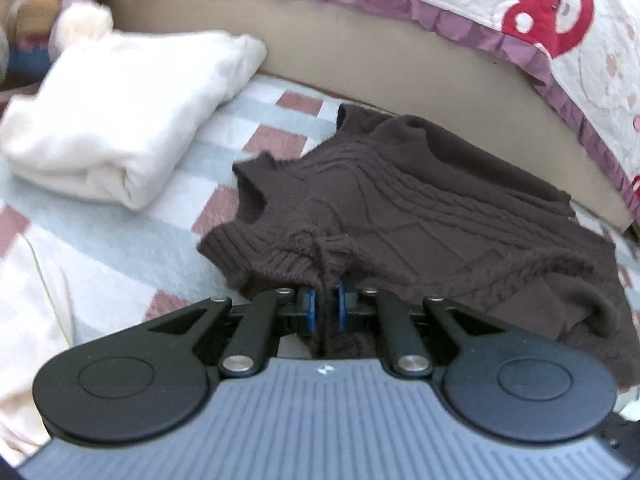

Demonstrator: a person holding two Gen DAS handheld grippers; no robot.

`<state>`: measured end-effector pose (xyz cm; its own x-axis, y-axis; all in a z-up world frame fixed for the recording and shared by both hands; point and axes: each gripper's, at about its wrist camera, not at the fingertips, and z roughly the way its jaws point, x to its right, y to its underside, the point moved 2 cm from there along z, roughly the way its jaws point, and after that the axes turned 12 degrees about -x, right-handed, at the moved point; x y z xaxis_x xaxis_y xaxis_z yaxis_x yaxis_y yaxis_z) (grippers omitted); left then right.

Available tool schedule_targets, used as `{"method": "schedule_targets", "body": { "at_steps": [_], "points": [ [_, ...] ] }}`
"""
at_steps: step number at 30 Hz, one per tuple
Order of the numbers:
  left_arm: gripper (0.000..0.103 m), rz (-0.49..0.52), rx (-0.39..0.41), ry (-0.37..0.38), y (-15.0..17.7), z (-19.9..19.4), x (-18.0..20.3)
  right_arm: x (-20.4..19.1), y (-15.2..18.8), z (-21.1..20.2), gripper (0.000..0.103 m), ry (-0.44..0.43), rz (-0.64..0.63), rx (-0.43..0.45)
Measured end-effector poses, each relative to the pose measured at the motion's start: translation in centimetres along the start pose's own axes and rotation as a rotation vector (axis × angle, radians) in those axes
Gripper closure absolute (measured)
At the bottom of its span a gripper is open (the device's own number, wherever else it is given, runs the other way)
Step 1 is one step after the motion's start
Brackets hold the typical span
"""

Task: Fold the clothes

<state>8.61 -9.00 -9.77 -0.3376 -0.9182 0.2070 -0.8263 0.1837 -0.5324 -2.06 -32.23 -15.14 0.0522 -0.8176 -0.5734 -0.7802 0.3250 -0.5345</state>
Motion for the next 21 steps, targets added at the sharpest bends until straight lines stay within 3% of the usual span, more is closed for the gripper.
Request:
{"method": "schedule_targets", "body": {
  "at_steps": [5,9,14,18,21],
  "points": [
    [0.094,0.005,-0.045,-0.001,-0.5,0.4,1.3,0.5,0.4,-0.4,0.086,0.000,0.032,-0.020],
    [0.094,0.023,-0.038,-0.040,-0.4,0.1,1.6,1.0,0.6,-1.0,0.086,-0.046,0.063,-0.024],
    [0.094,0.029,-0.045,-0.066,0.0,-0.6,1.2,-0.1,0.4,-1.2,0.086,-0.068,0.023,-0.037],
    [0.094,0.144,-0.044,-0.121,0.6,-0.5,2.6,-1.9,1.0,-0.9,0.086,0.016,-0.070,-0.051],
    [0.092,0.173,-0.111,-0.157,1.0,0.5,3.1,-2.0,1.4,-0.3,0.086,0.066,-0.097,-0.071]
  ]
}}
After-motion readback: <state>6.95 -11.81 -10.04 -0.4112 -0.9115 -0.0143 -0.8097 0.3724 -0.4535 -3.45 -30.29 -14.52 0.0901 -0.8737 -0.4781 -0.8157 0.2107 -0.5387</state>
